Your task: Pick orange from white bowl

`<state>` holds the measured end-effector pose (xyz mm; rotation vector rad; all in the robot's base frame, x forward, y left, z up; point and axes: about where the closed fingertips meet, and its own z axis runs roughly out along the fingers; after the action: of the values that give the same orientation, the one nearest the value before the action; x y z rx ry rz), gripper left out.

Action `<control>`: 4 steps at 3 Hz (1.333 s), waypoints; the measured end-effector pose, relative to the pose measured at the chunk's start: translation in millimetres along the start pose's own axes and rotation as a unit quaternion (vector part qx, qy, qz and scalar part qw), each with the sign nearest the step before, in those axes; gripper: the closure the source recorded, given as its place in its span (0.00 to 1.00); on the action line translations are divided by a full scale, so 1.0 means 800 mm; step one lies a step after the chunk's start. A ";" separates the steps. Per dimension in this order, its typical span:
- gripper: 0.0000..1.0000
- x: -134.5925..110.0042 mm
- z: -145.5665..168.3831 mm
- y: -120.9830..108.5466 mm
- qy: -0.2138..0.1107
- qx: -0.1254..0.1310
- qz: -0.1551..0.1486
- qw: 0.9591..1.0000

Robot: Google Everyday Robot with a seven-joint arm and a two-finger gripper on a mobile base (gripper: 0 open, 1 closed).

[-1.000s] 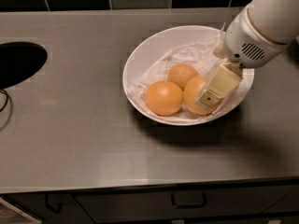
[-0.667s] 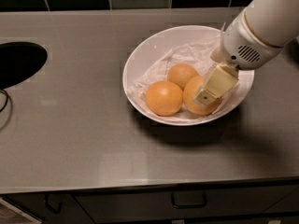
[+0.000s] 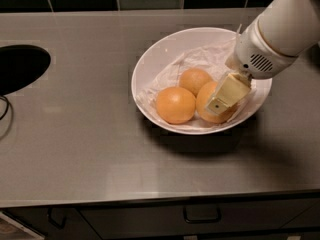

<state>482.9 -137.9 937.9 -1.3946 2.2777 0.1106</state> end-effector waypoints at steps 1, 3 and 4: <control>0.25 0.004 0.008 -0.001 0.003 0.019 -0.001 1.000; 0.32 0.006 0.016 -0.001 0.008 0.020 -0.001 1.000; 0.32 0.007 0.021 0.000 0.011 0.016 -0.001 1.000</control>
Offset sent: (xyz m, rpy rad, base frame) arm 0.0046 -0.0027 -0.0144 -0.0267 -0.0341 -0.0220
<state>486.6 -137.1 920.7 -1.3879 2.2857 0.0570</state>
